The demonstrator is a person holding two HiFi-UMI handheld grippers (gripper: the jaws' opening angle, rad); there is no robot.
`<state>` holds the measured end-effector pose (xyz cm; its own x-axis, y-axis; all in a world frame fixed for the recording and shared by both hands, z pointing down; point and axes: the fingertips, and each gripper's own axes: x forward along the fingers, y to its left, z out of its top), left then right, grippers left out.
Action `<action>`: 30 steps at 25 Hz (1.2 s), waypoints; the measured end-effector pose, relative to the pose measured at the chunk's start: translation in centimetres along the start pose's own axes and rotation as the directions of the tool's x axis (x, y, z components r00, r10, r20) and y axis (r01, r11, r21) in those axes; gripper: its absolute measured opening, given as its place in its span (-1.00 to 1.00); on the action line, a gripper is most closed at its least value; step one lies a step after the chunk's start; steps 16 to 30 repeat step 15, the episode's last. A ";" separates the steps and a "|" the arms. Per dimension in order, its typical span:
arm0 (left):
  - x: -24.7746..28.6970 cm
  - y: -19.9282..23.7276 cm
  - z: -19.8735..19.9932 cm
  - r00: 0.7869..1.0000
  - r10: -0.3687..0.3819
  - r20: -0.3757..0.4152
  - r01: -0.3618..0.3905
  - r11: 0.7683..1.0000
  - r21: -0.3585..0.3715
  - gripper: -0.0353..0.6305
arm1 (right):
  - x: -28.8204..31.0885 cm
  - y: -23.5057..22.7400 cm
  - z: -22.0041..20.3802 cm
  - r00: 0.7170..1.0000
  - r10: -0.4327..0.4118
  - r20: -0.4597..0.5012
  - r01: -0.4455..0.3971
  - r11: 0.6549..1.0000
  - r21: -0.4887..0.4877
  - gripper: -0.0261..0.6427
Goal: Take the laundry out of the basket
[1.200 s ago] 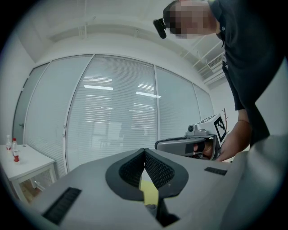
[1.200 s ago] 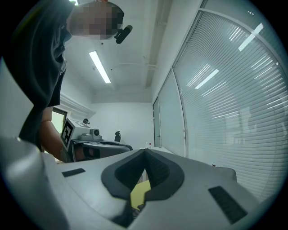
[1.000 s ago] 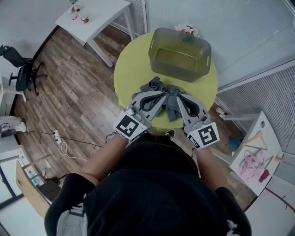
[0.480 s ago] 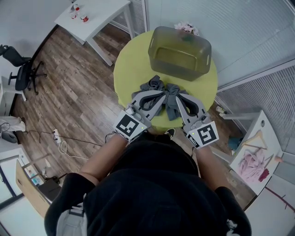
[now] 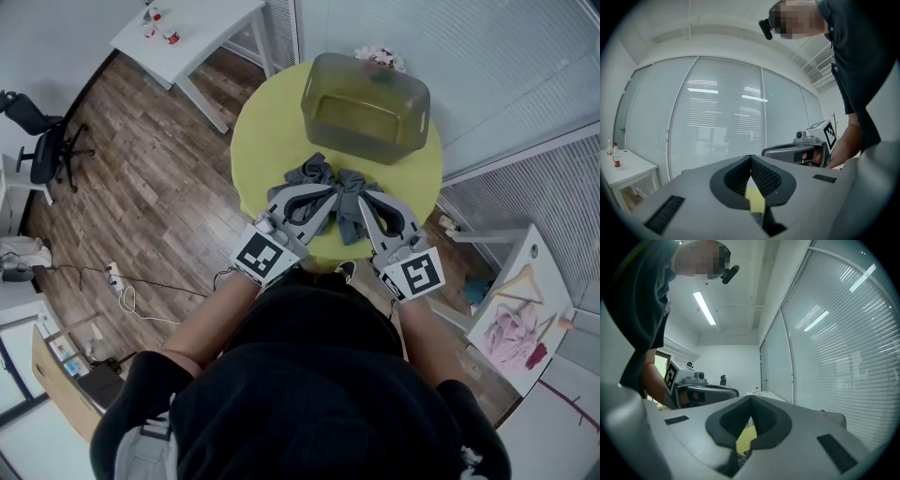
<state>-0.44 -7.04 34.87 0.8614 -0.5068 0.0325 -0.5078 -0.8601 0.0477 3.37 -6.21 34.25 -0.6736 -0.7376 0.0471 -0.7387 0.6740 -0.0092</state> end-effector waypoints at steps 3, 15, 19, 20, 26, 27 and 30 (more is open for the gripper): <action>0.0 0.0 -0.1 1.000 -0.003 -0.013 0.003 1.000 0.008 -0.87 | 0.0 0.0 -0.1 1.000 0.002 -0.003 -0.002 1.000 0.000 -0.86; -0.1 0.0 -0.6 0.998 -0.015 -0.063 0.017 1.000 0.022 -0.87 | 0.1 -0.2 -0.2 1.000 0.000 -0.004 0.000 1.000 0.002 -0.86; -0.1 0.0 -0.6 0.998 -0.015 -0.063 0.017 1.000 0.022 -0.87 | 0.1 -0.2 -0.2 1.000 0.000 -0.004 0.000 1.000 0.002 -0.86; -0.1 0.0 -0.6 0.998 -0.015 -0.063 0.017 1.000 0.022 -0.87 | 0.1 -0.2 -0.2 1.000 0.000 -0.004 0.000 1.000 0.002 -0.86; -0.1 0.0 -0.6 0.998 -0.015 -0.063 0.017 1.000 0.022 -0.87 | 0.1 -0.2 -0.2 1.000 0.000 -0.004 0.000 1.000 0.002 -0.86; -0.1 0.0 -0.6 0.998 -0.015 -0.063 0.017 1.000 0.022 -0.87 | 0.1 -0.2 -0.2 1.000 0.000 -0.004 0.000 1.000 0.002 -0.86; -0.1 0.0 -0.6 0.998 -0.015 -0.063 0.017 1.000 0.022 -0.87 | 0.1 -0.2 -0.2 1.000 0.000 -0.004 0.000 1.000 0.002 -0.86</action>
